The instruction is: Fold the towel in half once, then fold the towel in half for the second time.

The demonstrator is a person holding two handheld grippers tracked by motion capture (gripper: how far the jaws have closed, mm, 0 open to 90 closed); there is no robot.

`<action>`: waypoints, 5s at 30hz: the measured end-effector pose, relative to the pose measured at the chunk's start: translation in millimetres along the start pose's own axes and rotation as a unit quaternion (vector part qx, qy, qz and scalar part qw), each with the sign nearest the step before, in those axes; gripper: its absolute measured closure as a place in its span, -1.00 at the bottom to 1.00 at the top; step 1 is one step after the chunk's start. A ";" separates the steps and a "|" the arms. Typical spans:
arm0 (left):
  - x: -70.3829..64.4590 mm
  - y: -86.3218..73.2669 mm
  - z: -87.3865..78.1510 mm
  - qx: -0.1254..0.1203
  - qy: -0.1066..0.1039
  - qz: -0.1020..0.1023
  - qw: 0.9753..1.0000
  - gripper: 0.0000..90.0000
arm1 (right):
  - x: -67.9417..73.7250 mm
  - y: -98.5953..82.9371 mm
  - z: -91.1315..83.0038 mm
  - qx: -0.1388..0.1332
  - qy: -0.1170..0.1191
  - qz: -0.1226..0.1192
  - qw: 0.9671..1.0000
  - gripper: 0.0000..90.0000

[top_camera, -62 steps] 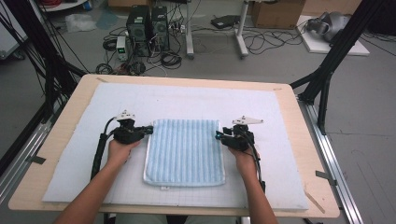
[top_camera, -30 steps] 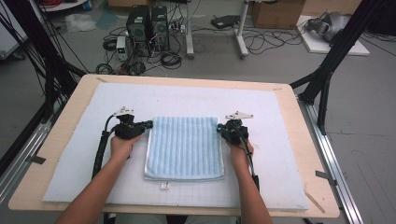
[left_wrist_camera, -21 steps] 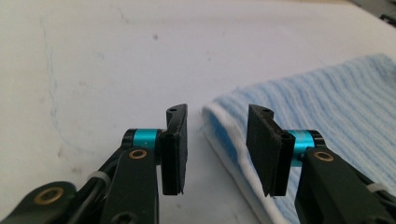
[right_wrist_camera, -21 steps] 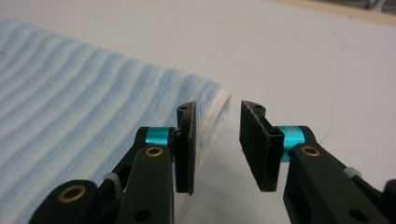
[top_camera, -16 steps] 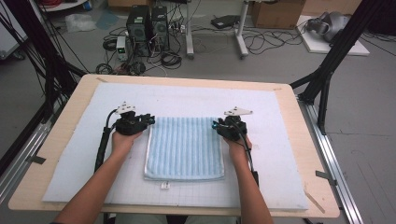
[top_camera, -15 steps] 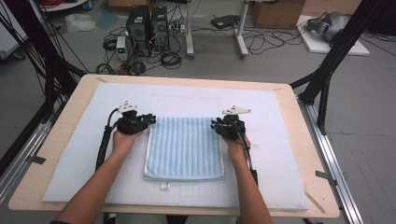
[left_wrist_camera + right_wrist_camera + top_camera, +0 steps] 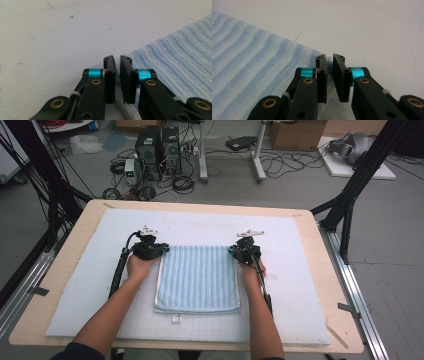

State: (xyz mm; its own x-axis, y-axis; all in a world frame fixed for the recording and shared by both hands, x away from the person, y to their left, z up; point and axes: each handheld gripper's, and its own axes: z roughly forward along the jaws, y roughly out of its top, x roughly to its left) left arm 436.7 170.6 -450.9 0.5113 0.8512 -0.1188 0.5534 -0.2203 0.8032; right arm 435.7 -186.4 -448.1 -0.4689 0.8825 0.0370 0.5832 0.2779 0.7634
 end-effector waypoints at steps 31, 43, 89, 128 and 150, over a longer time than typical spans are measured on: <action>16.6 -26.4 -89.9 -0.159 -0.095 -0.029 0.982 -0.61 | -0.7 -32.4 -102.6 -0.092 0.036 -0.042 0.994 -0.73; 13.2 -26.4 -85.4 -0.147 -0.099 -0.023 0.984 -0.61 | -1.5 -37.0 -98.0 -0.075 0.033 -0.051 0.995 -0.74; 8.6 0.8 0.1 0.013 -0.038 0.035 0.999 0.17 | -2.5 -43.3 -91.0 -0.060 0.057 -0.041 0.996 -0.74; 8.8 -1.4 0.7 0.012 -0.071 0.012 0.997 0.85 | -13.5 5.8 -12.3 0.025 0.059 -0.013 0.998 -0.61; 9.7 -1.2 -0.1 0.009 -0.069 0.006 0.998 0.88 | -5.5 15.9 5.8 0.051 0.071 -0.042 0.995 0.88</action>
State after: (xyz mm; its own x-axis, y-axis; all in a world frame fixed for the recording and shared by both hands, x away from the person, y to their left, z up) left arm 440.9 179.3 -452.9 0.6033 0.7747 -0.1892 0.5569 -0.2395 0.7953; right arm 451.5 -184.6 -439.9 -0.6043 0.7936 0.0717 0.5979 0.3922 0.6991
